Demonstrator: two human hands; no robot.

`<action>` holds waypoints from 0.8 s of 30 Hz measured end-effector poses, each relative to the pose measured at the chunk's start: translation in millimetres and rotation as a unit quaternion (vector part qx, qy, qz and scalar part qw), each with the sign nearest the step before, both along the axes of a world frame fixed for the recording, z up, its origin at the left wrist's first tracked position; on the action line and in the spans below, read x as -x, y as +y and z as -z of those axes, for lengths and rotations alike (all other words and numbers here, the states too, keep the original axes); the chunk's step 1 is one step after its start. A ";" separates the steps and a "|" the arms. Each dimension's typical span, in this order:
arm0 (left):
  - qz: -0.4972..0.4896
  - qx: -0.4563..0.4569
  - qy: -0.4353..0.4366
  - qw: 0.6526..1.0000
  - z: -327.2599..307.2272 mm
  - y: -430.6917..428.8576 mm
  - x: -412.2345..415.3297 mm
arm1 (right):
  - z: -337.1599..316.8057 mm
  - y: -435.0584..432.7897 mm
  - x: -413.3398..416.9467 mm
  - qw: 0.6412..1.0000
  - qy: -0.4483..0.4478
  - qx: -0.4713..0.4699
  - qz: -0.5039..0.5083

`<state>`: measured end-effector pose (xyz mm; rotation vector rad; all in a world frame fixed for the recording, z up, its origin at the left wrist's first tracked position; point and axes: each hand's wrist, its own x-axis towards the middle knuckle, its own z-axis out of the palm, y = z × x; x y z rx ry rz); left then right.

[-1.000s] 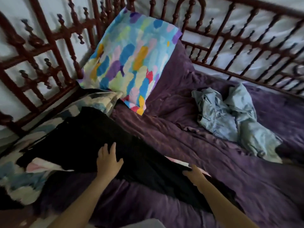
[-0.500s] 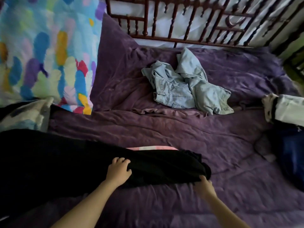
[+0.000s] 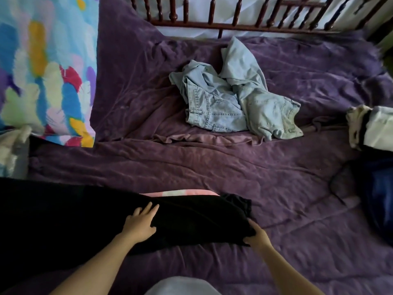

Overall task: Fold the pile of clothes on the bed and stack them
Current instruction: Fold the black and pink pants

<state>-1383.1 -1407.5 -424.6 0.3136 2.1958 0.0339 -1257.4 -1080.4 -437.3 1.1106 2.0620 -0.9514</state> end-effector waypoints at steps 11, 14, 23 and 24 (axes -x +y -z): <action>0.059 0.007 0.020 0.998 -11.8 5.1 -22.6 | -67.4 30.9 -4.7 0.989 0.125 -0.043 0.072; 0.100 -0.013 0.055 0.993 -26.9 2.4 -26.4 | -91.7 33.2 -5.1 0.987 0.127 -0.040 0.090; 0.099 -0.052 0.234 0.966 -66.6 -18.5 -15.4 | -119.2 16.3 -10.9 0.970 0.145 -0.194 -0.033; 0.100 -0.066 0.231 0.966 -70.8 -19.4 -12.7 | -123.6 14.4 -10.8 0.964 0.170 -0.202 -0.034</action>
